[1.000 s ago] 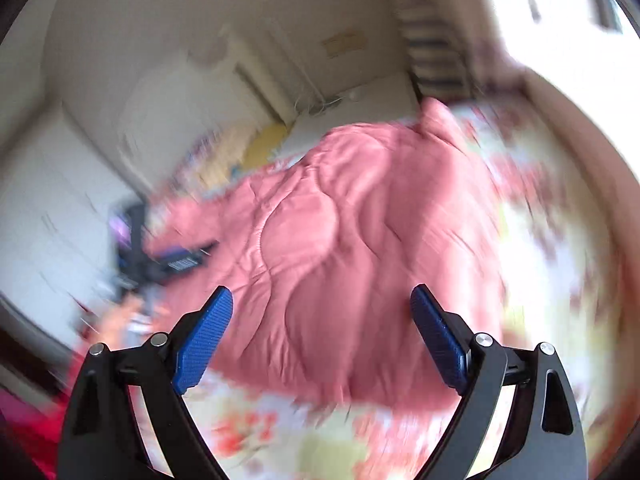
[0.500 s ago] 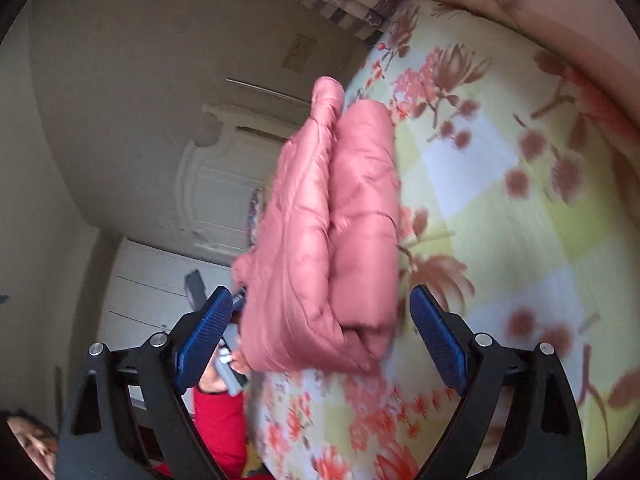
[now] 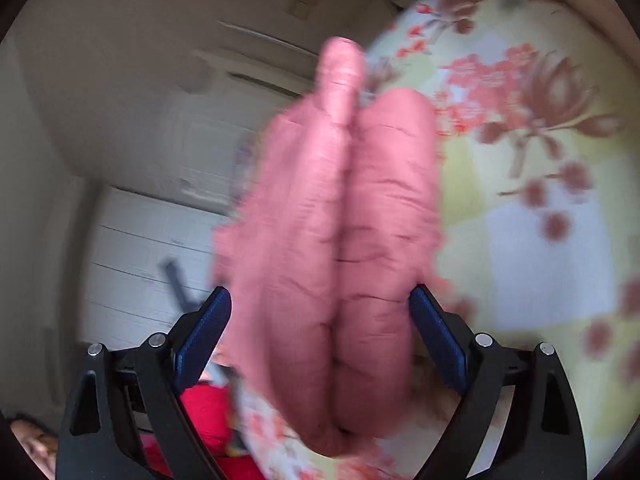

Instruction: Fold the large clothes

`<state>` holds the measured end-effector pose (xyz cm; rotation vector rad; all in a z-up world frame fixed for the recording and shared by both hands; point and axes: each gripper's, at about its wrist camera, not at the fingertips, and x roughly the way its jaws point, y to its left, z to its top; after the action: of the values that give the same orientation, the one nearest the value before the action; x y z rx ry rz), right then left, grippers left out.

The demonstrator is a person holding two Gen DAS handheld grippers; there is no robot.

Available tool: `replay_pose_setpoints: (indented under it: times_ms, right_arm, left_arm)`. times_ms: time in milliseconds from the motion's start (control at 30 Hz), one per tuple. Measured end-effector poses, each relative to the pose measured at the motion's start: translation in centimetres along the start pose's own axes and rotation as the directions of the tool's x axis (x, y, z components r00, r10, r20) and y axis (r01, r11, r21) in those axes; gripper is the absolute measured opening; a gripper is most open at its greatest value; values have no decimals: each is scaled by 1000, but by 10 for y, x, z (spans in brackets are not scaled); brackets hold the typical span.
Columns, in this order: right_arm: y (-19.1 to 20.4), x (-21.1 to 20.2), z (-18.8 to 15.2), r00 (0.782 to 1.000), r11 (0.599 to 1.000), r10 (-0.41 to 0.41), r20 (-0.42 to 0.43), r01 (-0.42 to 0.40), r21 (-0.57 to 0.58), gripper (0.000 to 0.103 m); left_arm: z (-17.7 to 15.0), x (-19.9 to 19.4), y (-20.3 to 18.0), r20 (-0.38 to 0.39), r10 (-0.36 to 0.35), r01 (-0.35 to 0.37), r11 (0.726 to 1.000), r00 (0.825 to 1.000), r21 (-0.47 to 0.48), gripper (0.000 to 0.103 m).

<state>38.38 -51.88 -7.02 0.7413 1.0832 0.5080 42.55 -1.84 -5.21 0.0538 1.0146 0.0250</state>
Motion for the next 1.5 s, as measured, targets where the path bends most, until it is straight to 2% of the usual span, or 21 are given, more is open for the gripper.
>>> replay_pose_setpoints:
  times_ms: [33,100,133,233,400,467,500,567,667,800,933,1067,1167,1267,1367,1500]
  right_arm:
    - [2,-3,-1,999,999,-50,-17,49,-21,85]
    - [3,-15,-4,991,991,-131,-3,131,-35,88]
    - [2,-14,-3,993,992,-118,-10,117,-38,89]
    - [-6,-7,6,1000,1000,-10,-8,9,-9,89]
    - [11,14,29,999,998,-14,-47,11,-66,89]
    - [26,25,33,996,994,-80,-51,75,-85,66]
    - [33,30,33,993,990,-106,-48,101,-101,62]
    - [51,32,31,987,979,-158,-13,155,-132,47]
    - [82,27,30,980,963,-197,39,201,-179,37]
    - [149,15,22,970,934,-222,101,241,-265,36]
    - [221,11,14,965,896,-229,128,260,-360,35]
    - [290,37,1,968,870,-223,118,253,-424,35]
    - [332,77,-12,967,862,-241,86,254,-439,36]
    - [359,119,-28,959,857,-274,69,277,-434,36]
    - [367,148,-40,946,860,-316,68,316,-402,36]
    - [369,165,-48,929,854,-358,94,366,-371,36]
  left_arm:
    - [0,0,0,2,-4,4,1000,1000,5,99]
    - [0,0,1,4,-10,10,1000,1000,7,99]
    - [0,1,1,4,-7,7,1000,1000,7,100]
    - [0,2,-2,12,9,-9,1000,1000,11,101]
    - [0,2,-2,10,6,-6,1000,1000,9,101]
    - [0,3,-2,9,6,-6,1000,1000,8,101]
    - [0,3,-2,9,6,-6,1000,1000,7,101]
    - [0,3,0,11,5,-5,1000,1000,-1,101]
    - [-1,4,0,15,4,-4,1000,1000,-5,101]
    - [-2,5,2,12,-6,6,1000,1000,-18,101]
    - [-2,6,6,20,-26,27,999,999,-35,101]
    - [-4,6,10,32,-43,45,998,999,-53,101]
    - [-4,6,13,39,-60,62,996,997,-70,101]
    - [-4,5,16,45,-80,83,992,996,-93,101]
    - [-2,3,19,40,-87,90,990,995,-105,101]
    - [2,-7,34,-21,-86,83,990,996,-115,95]
